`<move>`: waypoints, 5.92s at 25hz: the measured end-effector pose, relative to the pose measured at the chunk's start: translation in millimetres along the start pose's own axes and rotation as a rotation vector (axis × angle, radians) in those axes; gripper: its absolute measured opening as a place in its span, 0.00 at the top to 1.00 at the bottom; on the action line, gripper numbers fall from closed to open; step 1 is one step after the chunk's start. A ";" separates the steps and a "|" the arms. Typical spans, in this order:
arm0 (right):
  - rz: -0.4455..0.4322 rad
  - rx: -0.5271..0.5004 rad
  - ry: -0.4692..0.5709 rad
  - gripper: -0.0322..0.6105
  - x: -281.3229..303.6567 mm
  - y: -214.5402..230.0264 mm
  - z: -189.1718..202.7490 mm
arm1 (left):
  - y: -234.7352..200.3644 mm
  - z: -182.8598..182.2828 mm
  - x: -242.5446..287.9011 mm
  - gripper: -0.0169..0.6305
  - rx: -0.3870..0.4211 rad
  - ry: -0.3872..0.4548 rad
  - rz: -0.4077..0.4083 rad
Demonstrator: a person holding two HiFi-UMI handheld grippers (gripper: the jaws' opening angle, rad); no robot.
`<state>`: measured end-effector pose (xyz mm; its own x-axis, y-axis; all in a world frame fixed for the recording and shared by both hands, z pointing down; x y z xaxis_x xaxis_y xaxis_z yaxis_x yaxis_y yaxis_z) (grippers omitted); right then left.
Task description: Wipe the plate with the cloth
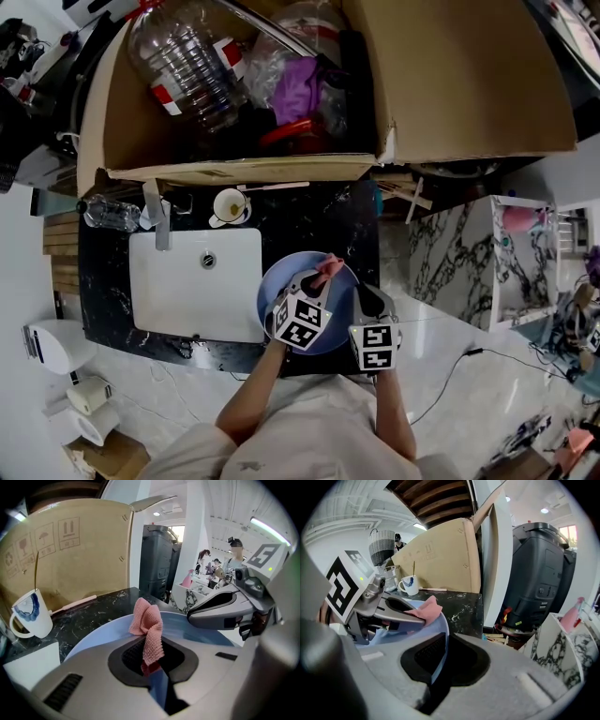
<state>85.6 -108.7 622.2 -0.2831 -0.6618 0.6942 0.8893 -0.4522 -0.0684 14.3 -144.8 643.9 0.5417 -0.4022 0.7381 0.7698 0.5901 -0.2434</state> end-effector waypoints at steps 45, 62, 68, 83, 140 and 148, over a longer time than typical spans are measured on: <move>0.036 0.030 -0.023 0.91 1.8 -2.0 4.5 | -65.9 43.2 -61.6 0.92 -0.097 -0.216 -0.275; 0.041 0.086 -0.008 0.91 3.7 -1.8 5.4 | -63.0 73.3 -83.6 0.92 -0.096 -0.309 -0.256; 0.045 0.091 -0.006 0.91 3.6 -1.9 5.4 | -56.5 83.7 -89.5 0.92 -0.094 -0.337 -0.235; 0.054 0.096 -0.006 0.91 4.8 -1.9 6.4 | -37.9 102.3 -95.8 0.92 -0.075 -0.387 -0.167; -0.027 0.152 0.022 0.91 5.9 -3.6 11.2 | 83.7 91.9 -44.1 0.92 0.095 -0.407 0.210; -0.062 0.166 0.030 0.91 7.4 -4.4 13.0 | 81.4 75.7 -31.5 0.92 0.072 -0.335 0.210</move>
<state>84.3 -103.9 636.9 -0.3475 -0.6547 0.6712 0.9163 -0.3891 0.0948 34.3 -31.1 648.5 0.5353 -0.0236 0.8443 0.6217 0.6877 -0.3749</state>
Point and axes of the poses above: the fingertips, and each gripper's own axes: x forward along the fingers, y to its right, z out of its underside, the point moved 1 cm from there along -x, backward along the fingers, and after that the axes turned 13 degrees about -x, right-handed, at the moved point
